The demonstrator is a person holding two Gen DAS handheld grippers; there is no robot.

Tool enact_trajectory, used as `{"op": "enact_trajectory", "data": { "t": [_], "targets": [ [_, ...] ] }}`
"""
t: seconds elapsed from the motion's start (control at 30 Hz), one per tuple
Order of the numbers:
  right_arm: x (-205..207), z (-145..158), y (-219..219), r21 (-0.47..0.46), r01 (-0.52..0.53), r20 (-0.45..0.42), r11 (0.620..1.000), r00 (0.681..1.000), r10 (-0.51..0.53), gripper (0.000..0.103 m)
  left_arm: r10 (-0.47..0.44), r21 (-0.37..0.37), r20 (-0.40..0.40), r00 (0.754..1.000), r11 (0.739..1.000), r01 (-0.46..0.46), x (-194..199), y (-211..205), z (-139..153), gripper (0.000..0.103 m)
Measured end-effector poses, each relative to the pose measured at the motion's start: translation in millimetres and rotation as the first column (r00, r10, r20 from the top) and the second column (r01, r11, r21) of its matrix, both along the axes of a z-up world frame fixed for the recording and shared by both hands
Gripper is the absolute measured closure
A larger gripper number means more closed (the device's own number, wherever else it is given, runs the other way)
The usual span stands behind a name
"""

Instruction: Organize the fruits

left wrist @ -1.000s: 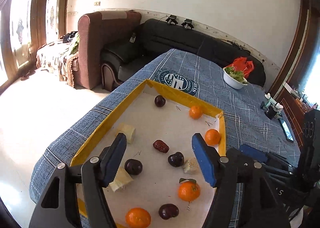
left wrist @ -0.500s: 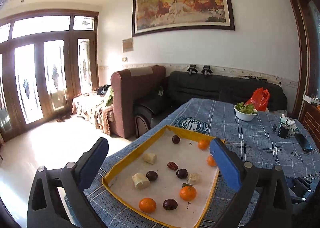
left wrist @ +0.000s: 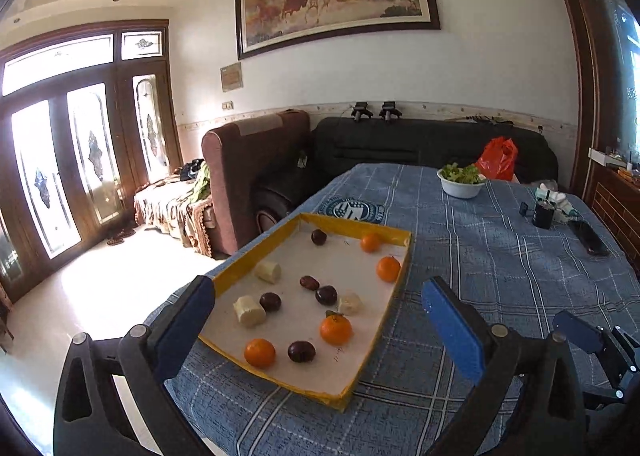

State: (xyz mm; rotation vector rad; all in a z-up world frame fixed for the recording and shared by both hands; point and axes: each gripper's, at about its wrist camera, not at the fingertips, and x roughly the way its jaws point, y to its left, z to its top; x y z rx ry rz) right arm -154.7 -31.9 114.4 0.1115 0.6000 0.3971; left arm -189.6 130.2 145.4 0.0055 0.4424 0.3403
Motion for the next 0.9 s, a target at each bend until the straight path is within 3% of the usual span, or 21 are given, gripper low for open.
{"op": "enact_trajectory", "data": {
  "t": [0.27, 0.9],
  "targets": [
    [-4, -9, -4, -0.008, 0.019, -0.023, 1.000, 1.000, -0.019, 0.023, -0.037, -0.059, -0.093, 0.995, 0.998, 0.032, 7, 1, -19, 0.000],
    [6, -25, 11, -0.056, 0.019, -0.040, 0.998, 0.999, -0.021, 0.018, -0.033, -0.104, -0.134, 0.990, 0.994, 0.019, 16, 11, -35, 0.000]
  ]
}}
